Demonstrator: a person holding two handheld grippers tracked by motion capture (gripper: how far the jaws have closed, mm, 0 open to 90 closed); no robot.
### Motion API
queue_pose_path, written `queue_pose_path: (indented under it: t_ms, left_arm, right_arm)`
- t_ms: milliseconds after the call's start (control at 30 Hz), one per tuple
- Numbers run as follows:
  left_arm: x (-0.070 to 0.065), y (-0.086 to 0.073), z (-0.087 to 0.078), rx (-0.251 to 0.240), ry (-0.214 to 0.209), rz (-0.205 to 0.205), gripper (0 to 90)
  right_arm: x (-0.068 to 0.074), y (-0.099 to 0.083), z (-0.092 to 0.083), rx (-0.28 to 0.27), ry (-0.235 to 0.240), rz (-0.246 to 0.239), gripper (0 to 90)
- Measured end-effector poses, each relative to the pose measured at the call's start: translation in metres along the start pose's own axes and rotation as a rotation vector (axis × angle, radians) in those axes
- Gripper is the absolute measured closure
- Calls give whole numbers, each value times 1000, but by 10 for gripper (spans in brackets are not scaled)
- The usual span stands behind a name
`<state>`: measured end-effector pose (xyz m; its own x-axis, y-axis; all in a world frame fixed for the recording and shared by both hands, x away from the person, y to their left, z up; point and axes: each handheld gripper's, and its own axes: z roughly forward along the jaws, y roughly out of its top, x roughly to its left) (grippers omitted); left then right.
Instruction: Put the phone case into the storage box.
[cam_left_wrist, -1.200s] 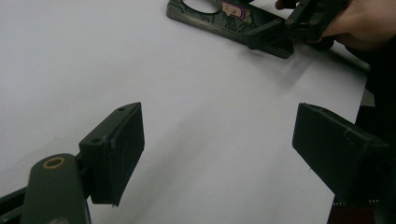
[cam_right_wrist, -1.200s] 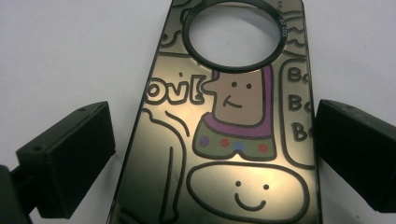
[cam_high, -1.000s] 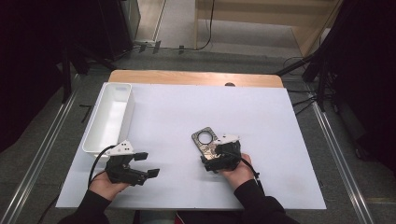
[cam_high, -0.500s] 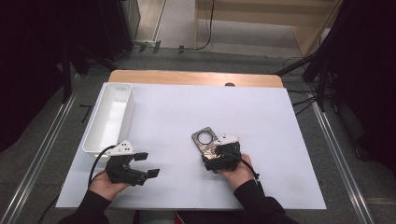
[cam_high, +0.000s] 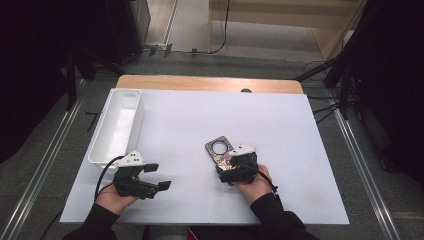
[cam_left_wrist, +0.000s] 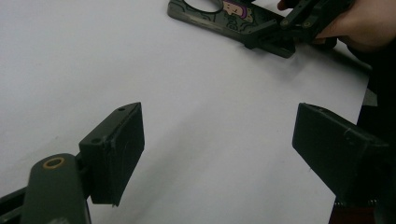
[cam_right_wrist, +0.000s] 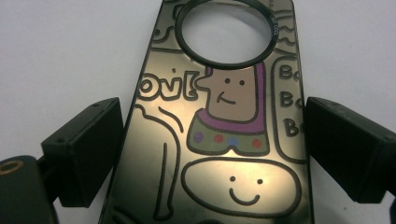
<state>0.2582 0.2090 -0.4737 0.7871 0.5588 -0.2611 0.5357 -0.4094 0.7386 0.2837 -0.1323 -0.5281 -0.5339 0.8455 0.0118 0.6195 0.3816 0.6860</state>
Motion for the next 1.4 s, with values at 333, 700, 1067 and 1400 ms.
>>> queue_pose_path:
  t_ms: [333,700,1067,1400]
  left_arm:
    - [0,0,0,2,2,0,166]
    - [0,0,0,3,2,1,166]
    - [0,0,0,6,2,0,166]
    - [0,0,0,5,1,-2,166]
  right_arm:
    - [0,0,0,-3,1,2,75]
    - [0,-1,-1,-8,2,6,88]
    - [-1,-1,-1,-12,-1,13,100]
    - [-3,1,-2,-6,14,34,104]
